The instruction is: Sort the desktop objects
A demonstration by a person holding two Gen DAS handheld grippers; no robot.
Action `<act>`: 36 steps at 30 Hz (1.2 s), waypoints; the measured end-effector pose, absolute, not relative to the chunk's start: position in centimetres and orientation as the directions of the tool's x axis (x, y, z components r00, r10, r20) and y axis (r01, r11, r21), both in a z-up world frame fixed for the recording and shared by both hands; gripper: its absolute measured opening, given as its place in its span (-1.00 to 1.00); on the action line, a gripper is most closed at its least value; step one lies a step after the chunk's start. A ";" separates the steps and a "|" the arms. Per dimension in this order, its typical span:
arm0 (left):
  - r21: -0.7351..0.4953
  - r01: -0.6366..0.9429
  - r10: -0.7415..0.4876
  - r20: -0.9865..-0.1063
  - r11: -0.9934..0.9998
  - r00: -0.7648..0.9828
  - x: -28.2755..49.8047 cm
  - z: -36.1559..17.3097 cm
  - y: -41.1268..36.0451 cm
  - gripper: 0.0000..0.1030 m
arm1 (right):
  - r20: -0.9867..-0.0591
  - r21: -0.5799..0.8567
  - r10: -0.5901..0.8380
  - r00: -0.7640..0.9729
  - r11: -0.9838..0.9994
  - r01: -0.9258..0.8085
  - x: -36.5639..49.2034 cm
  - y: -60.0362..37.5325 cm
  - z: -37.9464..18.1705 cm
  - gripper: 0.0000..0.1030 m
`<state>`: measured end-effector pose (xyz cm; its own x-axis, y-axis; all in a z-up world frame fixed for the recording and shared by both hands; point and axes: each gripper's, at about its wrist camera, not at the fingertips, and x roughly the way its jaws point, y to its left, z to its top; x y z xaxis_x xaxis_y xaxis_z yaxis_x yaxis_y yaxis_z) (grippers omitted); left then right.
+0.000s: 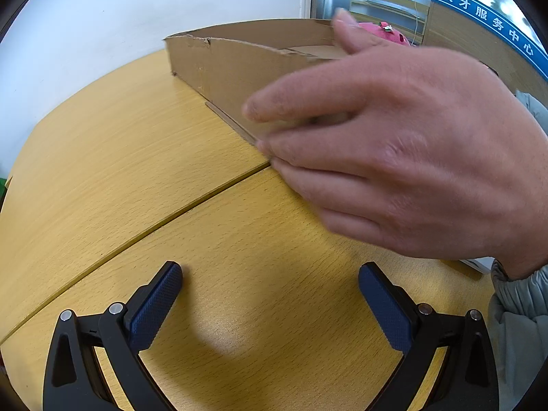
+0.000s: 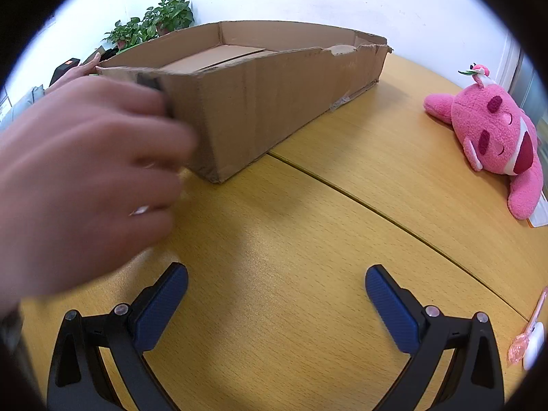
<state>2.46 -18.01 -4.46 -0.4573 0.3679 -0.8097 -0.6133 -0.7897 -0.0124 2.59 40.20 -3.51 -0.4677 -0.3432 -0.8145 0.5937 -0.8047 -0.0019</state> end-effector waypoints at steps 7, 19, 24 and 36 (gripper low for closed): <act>-0.012 -0.613 0.368 -0.810 -0.790 -0.457 2.5 -4.6 -18.0 1.00 | -0.814 -0.002 -0.344 -0.468 -0.804 0.594 2.7 40.2 -3.6 1.00; -0.012 -0.614 0.368 -0.810 -0.790 -0.457 2.5 -4.6 -18.1 1.00 | -0.814 -0.002 -0.344 -0.468 -0.804 0.595 2.7 40.2 -3.6 1.00; -0.012 -0.614 0.368 -0.809 -0.789 -0.458 2.5 -4.7 -18.1 1.00 | -0.814 -0.002 -0.344 -0.468 -0.804 0.595 2.6 40.3 -3.6 1.00; -0.012 -0.614 0.368 -0.809 -0.789 -0.458 2.5 -4.8 -18.2 1.00 | -0.814 -0.002 -0.345 -0.467 -0.803 0.596 2.8 40.3 -3.6 1.00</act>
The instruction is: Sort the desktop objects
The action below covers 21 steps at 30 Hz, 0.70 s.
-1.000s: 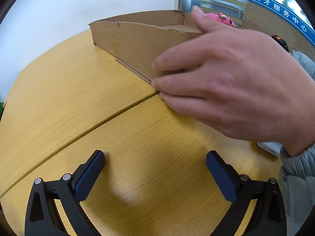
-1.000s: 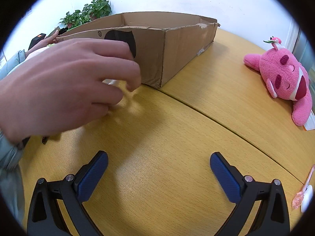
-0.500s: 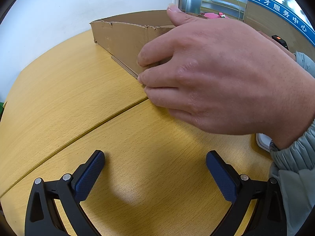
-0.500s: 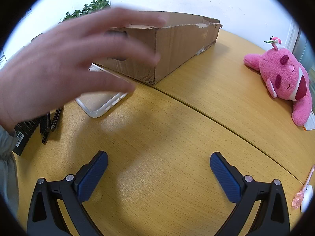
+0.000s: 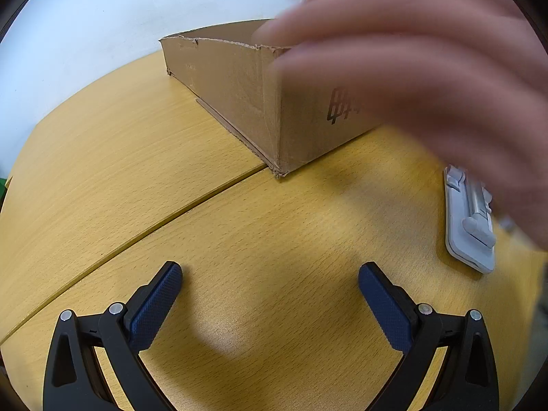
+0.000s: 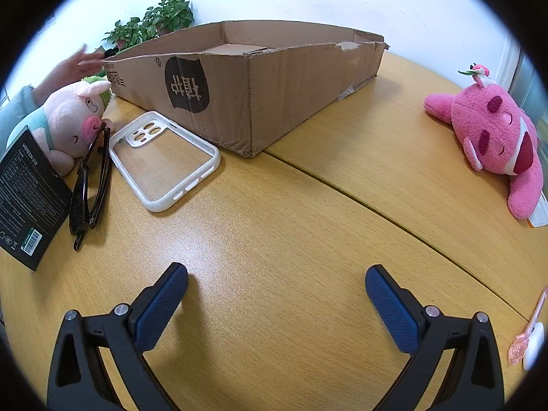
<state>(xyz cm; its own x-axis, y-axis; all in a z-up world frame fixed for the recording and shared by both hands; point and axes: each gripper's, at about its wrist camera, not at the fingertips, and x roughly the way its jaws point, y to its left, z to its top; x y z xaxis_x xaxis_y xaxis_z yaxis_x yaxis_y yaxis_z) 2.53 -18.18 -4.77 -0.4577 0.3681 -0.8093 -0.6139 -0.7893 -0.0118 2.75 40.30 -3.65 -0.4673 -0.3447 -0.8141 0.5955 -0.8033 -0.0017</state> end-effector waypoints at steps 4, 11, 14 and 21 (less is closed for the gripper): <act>-0.012 -0.614 0.368 -0.809 -0.789 -0.458 2.5 -4.9 -18.2 1.00 | -0.814 -0.002 -0.345 -0.467 -0.803 0.596 2.8 40.3 -3.7 1.00; -0.012 -0.614 0.368 -0.809 -0.789 -0.458 2.5 -4.9 -18.2 1.00 | -0.814 -0.002 -0.345 -0.467 -0.803 0.596 2.8 40.3 -3.7 1.00; -0.012 -0.614 0.368 -0.809 -0.789 -0.458 2.5 -4.9 -18.3 1.00 | -0.814 -0.002 -0.345 -0.467 -0.803 0.596 2.8 40.4 -3.7 1.00; -0.012 -0.614 0.368 -0.809 -0.789 -0.458 2.5 -5.0 -18.3 1.00 | -0.814 -0.002 -0.345 -0.467 -0.803 0.597 2.8 40.4 -3.7 1.00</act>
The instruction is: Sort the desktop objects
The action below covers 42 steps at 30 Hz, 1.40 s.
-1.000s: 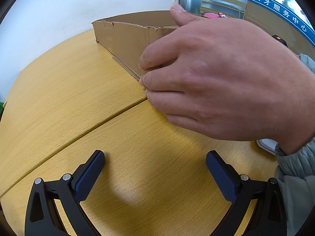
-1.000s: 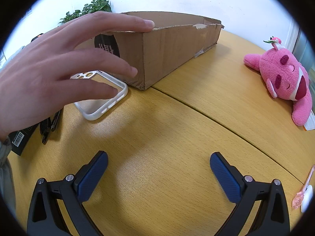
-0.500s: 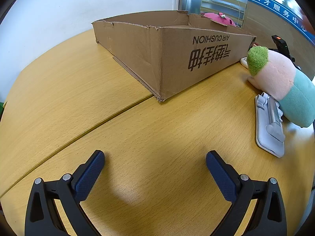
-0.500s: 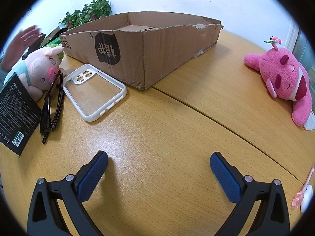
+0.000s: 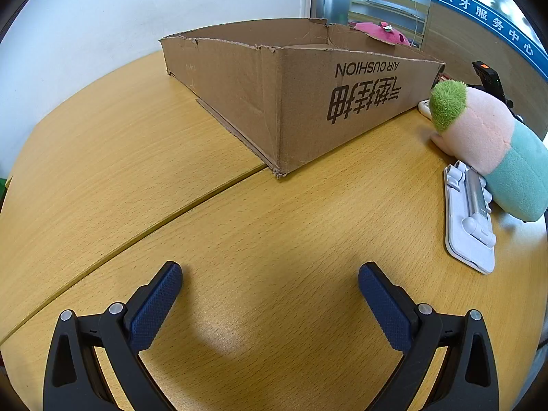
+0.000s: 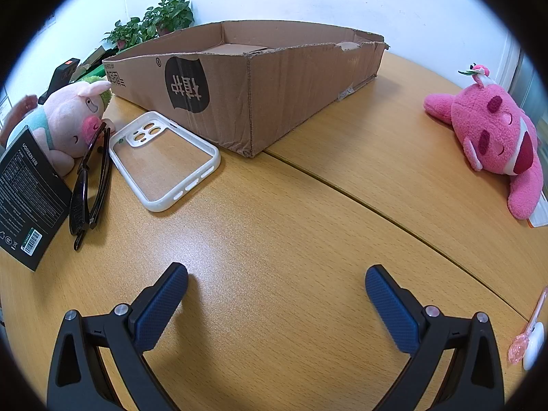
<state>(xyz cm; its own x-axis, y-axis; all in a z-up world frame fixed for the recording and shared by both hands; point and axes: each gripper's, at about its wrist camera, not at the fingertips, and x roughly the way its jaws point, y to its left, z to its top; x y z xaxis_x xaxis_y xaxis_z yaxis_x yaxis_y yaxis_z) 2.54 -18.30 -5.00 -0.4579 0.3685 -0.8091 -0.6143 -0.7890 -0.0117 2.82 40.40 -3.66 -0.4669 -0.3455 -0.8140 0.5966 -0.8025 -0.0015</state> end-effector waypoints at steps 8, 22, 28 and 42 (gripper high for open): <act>-0.011 -0.614 0.368 -0.809 -0.789 -0.458 2.5 -5.0 -18.3 1.00 | -0.814 -0.001 -0.346 -0.467 -0.802 0.597 2.9 40.4 -3.7 1.00; -0.008 -0.423 0.256 -0.807 -0.906 -0.532 2.0 -6.2 -16.7 1.00 | -0.814 -0.001 -0.346 -0.466 -0.802 0.598 2.9 40.5 -3.7 1.00; -0.010 -0.419 0.255 -0.807 -0.908 -0.533 1.6 -6.3 -16.4 1.00 | -0.814 -0.001 -0.347 -0.466 -0.802 0.598 2.9 40.5 -3.7 1.00; -0.067 -0.382 0.341 -0.607 -0.922 -0.717 11.4 1.4 -10.7 1.00 | -0.813 0.002 -0.246 -0.528 -0.907 0.421 3.8 40.2 -3.7 1.00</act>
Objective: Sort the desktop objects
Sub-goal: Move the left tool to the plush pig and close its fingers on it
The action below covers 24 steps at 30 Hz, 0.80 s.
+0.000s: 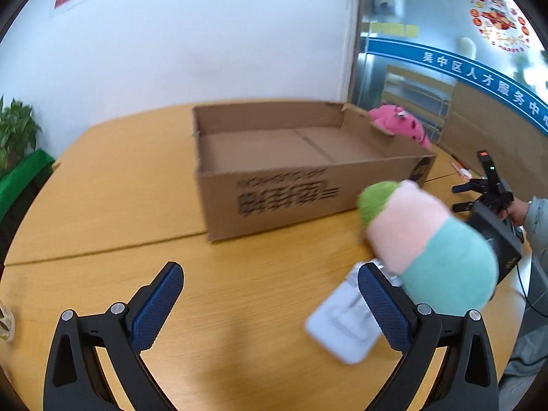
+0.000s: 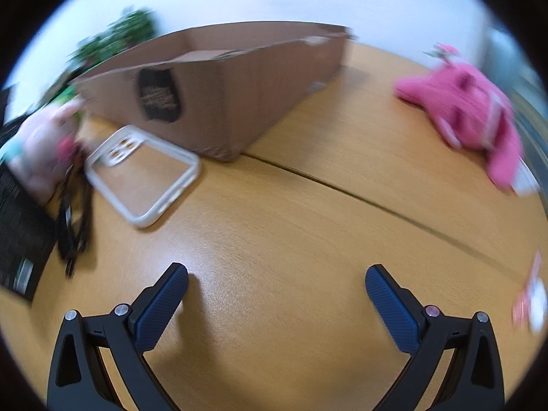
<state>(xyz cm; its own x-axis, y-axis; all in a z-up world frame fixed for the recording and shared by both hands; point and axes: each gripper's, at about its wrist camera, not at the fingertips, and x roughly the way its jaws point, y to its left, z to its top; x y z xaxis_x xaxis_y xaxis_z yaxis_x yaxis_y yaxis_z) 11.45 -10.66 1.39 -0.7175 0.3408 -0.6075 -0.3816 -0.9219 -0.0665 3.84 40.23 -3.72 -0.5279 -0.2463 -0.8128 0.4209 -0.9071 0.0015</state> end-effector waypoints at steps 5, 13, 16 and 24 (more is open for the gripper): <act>-0.176 -0.425 0.447 -0.549 -0.888 -0.706 13.5 2.6 -6.8 1.00 | -0.837 0.013 -0.144 -0.528 -0.970 0.244 5.7 39.4 -3.4 0.99; -0.353 -0.525 0.631 -0.490 -0.774 -0.601 12.5 4.4 -2.9 1.00 | -0.594 0.218 -0.362 -0.719 -0.932 0.289 17.3 34.9 7.5 0.99; -0.364 -0.551 0.656 -0.504 -0.751 -0.561 12.0 4.0 -1.0 1.00 | -0.482 0.353 -0.562 -0.672 -0.827 0.438 20.8 31.8 10.9 0.99; -0.370 -0.514 0.621 -0.598 -0.774 -0.506 10.7 1.6 1.6 0.99 | -0.642 0.212 -0.479 -0.599 -0.861 0.462 20.9 23.3 8.3 0.97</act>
